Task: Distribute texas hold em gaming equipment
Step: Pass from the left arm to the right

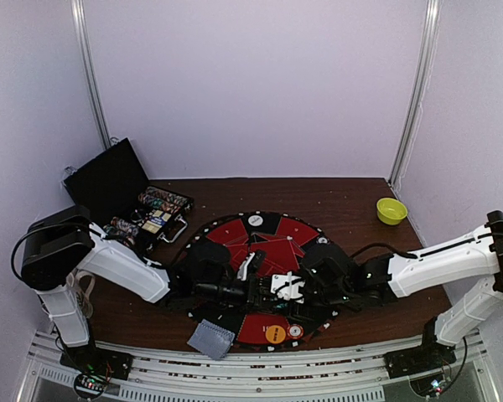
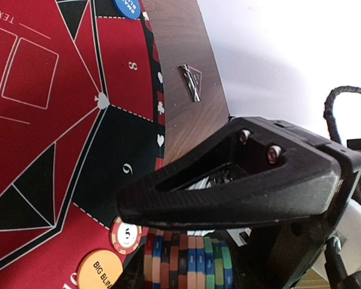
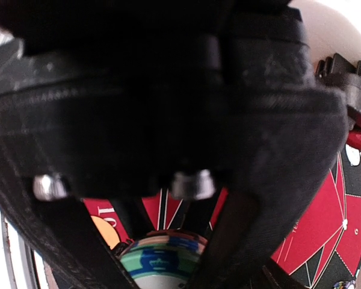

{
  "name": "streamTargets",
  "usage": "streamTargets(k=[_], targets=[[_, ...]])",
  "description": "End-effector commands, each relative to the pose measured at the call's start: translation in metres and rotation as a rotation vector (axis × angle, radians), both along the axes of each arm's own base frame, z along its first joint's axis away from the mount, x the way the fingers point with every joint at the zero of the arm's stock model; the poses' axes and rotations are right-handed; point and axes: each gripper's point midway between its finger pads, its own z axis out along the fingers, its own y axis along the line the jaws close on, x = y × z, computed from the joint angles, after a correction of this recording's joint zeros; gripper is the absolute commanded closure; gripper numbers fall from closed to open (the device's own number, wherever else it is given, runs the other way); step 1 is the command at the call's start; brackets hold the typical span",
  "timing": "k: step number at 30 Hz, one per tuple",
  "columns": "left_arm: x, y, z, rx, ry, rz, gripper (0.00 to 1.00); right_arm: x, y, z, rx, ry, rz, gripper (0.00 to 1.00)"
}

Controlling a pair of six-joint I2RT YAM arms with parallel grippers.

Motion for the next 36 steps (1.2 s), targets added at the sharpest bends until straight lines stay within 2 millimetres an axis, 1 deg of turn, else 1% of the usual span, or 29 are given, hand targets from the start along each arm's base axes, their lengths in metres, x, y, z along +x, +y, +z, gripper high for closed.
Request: streamTargets(k=[1, 4, 7, 8, 10, 12, 13, 14, 17, 20, 23, 28, 33, 36], targets=[[0.000, -0.009, 0.023, -0.094, -0.035, -0.025, 1.00, 0.001, 0.007, 0.014, 0.038, -0.031, 0.022, 0.39], [-0.001, -0.008, 0.023, -0.100, -0.038, -0.024, 1.00, 0.000, 0.007, 0.018, 0.039, -0.035, 0.036, 0.44], [-0.001, -0.006, 0.021, -0.098, -0.038, -0.021, 1.00, -0.002, 0.007, 0.018, 0.038, -0.035, 0.046, 0.45], [-0.001, -0.007, 0.021, -0.099, -0.038, -0.024, 1.00, -0.002, 0.007, 0.017, 0.035, -0.033, 0.048, 0.47], [-0.002, -0.008, 0.020, -0.101, -0.035, -0.032, 1.00, -0.002, 0.006, 0.014, 0.024, -0.029, 0.045, 0.57], [-0.003, -0.010, 0.013, -0.090, -0.026, -0.042, 1.00, -0.004, 0.005, 0.012, 0.016, -0.014, 0.041, 0.67], [-0.003, -0.010, 0.009, -0.083, -0.020, -0.046, 1.00, -0.005, 0.005, 0.011, 0.014, -0.001, 0.039, 0.68], [-0.003, -0.011, 0.004, -0.077, -0.014, -0.053, 1.00, -0.006, 0.004, 0.010, 0.015, 0.012, 0.028, 0.68], [-0.005, -0.017, -0.010, -0.053, 0.006, -0.088, 1.00, -0.009, 0.000, 0.002, 0.015, 0.059, -0.023, 0.73], [-0.006, -0.021, -0.022, -0.032, 0.017, -0.108, 0.98, -0.008, -0.009, -0.008, -0.008, 0.089, -0.086, 0.76], [-0.003, -0.022, -0.031, -0.001, 0.002, -0.112, 0.93, -0.009, -0.017, -0.019, -0.028, 0.125, -0.137, 0.78], [0.003, -0.022, -0.056, 0.134, -0.054, -0.134, 0.83, -0.014, -0.019, -0.031, -0.014, 0.188, -0.177, 0.79], [0.002, -0.017, -0.068, 0.171, -0.055, -0.136, 0.74, -0.017, -0.022, -0.042, -0.020, 0.238, -0.209, 0.80], [-0.002, -0.019, -0.070, 0.151, -0.050, -0.161, 0.69, -0.020, -0.024, -0.051, -0.032, 0.259, -0.219, 0.80]])
